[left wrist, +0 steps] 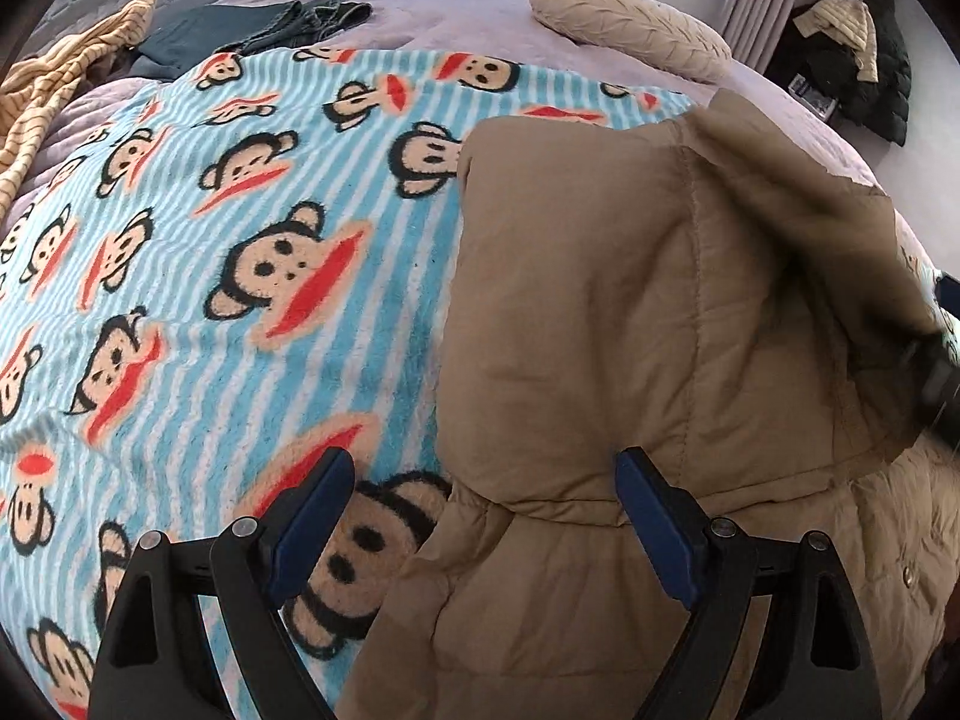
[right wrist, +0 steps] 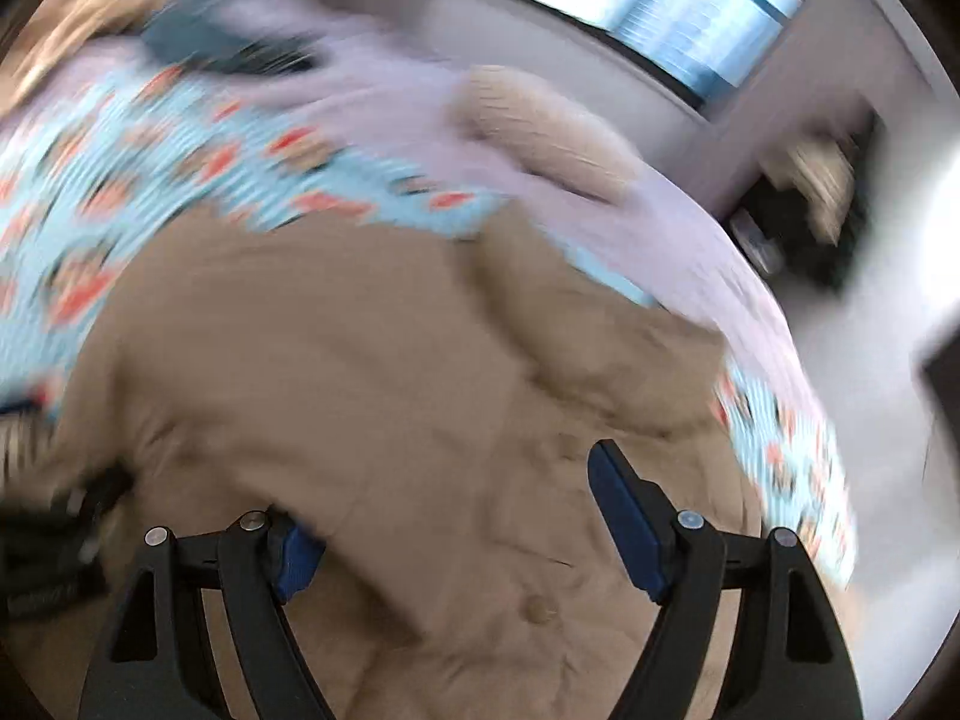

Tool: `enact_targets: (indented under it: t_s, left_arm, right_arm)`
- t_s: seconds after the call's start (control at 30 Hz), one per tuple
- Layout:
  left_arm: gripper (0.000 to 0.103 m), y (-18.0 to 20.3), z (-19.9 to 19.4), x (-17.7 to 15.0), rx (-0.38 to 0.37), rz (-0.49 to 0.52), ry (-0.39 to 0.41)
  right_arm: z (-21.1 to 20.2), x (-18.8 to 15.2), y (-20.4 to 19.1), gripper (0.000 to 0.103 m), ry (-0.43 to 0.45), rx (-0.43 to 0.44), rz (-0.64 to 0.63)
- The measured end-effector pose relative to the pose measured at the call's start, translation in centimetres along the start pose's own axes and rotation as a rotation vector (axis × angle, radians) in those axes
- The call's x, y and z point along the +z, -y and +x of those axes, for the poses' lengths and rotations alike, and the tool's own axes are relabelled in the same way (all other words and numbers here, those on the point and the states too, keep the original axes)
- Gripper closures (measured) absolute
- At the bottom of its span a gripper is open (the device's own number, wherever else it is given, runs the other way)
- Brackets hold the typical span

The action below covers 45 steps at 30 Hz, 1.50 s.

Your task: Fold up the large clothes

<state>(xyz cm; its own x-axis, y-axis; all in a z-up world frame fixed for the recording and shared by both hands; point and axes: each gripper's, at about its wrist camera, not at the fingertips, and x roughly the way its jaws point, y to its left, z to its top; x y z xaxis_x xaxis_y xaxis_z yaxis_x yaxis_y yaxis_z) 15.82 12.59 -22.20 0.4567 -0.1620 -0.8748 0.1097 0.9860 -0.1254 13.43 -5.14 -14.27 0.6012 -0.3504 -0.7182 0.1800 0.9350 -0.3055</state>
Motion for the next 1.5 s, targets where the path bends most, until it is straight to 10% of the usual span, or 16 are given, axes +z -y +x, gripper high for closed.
enact_targets:
  t_s: [0.2,0.27,0.37,0.43,0.5,0.6,0.83,1.13,1.27,1.5]
  left_arm:
    - [0.013,-2.2,-1.4,2.7,-0.167,-0.036,0.011]
    - [0.013,-3.9,-1.0,4.8,-0.228,-0.106,0.014]
    - [0.013,-5.6,1.4,7.8,-0.294,-0.178,-0.028]
    - [0.022,-5.7,3.8,9.0,-0.349,-0.219,-0.093]
    - [0.072,-4.8,5.0,9.4,-0.421,-0.212,-0.132]
    - [0.088,-2.4,3.3,9.6,-0.369,-0.119,-0.069]
    - [0.088,2.5,1.1,8.4,-0.077,0.263,0.086]
    - [0.088,-1.5,1.3,8.3,0.109,0.194,0.084]
    - [0.088,-2.8,-1.7,8.7,0.054,0.159,0.099]
    - [0.088,0.4,-1.0,7.1,-0.031,0.175,0.043]
  right_arm:
    - [3.7,-4.5,11.9,0.024,-0.212,0.241,0.592]
    - [5.9,-6.6,13.7,0.079,-0.303,0.334,0.725]
    - [7.5,-8.8,15.4,0.091,-0.338,0.455,0.893]
    - [7.4,-8.7,15.6,0.091,-0.333,0.467,0.888]
    - [7.3,-8.4,15.4,0.091,-0.331,0.46,0.858]
    - [7.1,-8.5,15.3,0.091,-0.329,0.448,0.851]
    - [7.1,-9.1,14.6,0.092,-0.322,0.429,0.853]
    - [6.3,-9.0,14.6,0.088,-0.335,0.418,0.813]
    - [3.4,-8.9,16.6,0.071,-0.313,0.354,0.79]
    - [0.7,-7.6,18.1,0.081,-0.207,0.309,0.662]
